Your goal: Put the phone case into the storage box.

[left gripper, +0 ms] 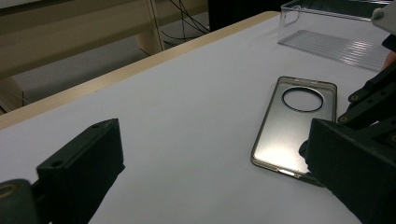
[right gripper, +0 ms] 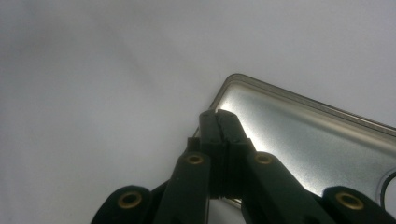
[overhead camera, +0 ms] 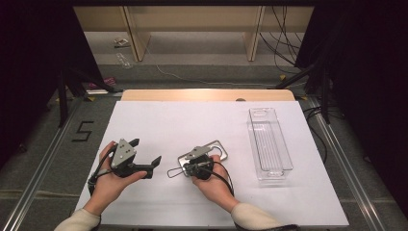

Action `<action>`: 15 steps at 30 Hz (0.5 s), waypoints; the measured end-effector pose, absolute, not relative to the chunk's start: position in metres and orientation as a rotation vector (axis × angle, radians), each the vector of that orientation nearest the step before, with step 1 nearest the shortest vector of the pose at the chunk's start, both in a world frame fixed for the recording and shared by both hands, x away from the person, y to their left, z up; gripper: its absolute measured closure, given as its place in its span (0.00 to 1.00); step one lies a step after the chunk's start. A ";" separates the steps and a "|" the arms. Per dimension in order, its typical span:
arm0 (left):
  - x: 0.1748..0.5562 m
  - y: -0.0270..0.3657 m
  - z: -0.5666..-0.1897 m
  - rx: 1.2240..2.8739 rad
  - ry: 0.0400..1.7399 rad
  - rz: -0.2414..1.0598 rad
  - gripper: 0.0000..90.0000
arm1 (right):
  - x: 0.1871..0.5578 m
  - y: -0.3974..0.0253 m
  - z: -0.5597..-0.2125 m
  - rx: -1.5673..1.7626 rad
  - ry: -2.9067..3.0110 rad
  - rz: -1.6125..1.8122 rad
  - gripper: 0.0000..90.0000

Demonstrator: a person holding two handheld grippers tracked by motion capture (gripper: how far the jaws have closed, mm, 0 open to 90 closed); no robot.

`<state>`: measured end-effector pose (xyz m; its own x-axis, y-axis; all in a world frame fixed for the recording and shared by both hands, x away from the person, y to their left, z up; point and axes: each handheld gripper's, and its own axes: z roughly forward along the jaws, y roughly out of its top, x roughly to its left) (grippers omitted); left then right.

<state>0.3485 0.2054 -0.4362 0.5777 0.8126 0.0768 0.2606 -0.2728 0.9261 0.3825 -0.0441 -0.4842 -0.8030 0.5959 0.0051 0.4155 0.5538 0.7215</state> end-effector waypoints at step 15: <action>0.349 0.206 -0.436 1.813 0.881 0.697 0.04 | 0.380 -0.042 -0.490 0.854 2.576 1.045 1.00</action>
